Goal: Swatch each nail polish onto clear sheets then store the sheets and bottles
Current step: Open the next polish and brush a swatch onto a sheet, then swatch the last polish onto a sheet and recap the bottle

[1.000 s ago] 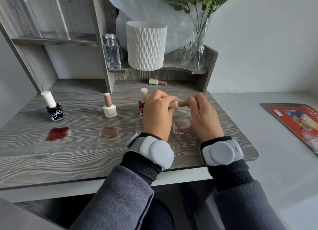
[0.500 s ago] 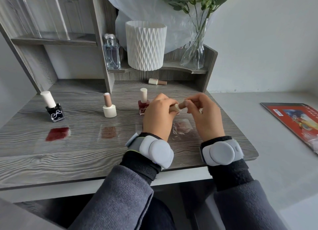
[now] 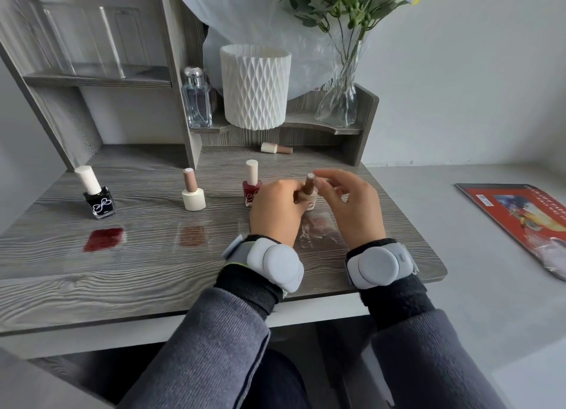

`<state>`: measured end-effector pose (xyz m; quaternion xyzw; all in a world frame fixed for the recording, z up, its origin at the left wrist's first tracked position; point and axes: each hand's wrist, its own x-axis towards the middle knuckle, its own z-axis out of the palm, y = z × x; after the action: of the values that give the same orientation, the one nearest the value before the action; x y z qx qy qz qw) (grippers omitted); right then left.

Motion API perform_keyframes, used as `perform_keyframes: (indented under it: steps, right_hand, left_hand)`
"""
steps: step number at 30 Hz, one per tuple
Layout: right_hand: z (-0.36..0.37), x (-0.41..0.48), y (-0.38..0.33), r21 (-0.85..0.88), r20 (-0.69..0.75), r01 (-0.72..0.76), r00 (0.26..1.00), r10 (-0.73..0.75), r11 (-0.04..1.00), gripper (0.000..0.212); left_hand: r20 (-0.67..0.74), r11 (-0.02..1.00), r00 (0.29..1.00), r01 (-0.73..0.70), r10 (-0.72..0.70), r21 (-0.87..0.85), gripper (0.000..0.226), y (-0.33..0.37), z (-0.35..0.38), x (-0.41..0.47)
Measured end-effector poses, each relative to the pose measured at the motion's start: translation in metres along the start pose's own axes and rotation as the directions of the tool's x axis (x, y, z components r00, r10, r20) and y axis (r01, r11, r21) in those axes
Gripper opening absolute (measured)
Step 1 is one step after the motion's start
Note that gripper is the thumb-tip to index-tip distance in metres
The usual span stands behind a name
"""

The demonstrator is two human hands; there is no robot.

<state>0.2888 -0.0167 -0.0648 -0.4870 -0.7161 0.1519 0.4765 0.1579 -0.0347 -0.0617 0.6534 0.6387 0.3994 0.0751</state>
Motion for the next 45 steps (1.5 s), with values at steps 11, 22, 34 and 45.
perform_keyframes:
  steps: [11, 22, 34, 45]
  right_hand:
    - [-0.011, 0.008, -0.019, -0.061, 0.095, -0.034, 0.995, 0.040, 0.998, 0.024]
    - [-0.019, 0.083, -0.037, -0.085, 0.252, -0.095, 0.961, 0.114, 0.992, 0.026]
    - [0.030, 0.149, -0.007, -0.352, 0.630, -0.012, 0.736, 0.246, 0.936, 0.043]
    - [0.088, 0.185, 0.024, -0.392, 0.606, 0.063, 0.769, 0.206, 0.918, 0.034]
  left_hand:
    - [0.070, 0.989, 0.998, -0.008, -0.003, 0.150, 0.048, 0.033, -0.035, 0.013]
    - [0.310, 0.928, 0.946, -0.027, -0.097, 0.372, 0.039, 0.031, -0.079, 0.092]
    - [0.693, 0.868, 0.664, -0.132, -0.281, 0.478, 0.040, -0.006, -0.071, 0.146]
    - [0.641, 0.842, 0.705, -0.117, -0.304, 0.527, 0.056, -0.031, -0.024, 0.160]
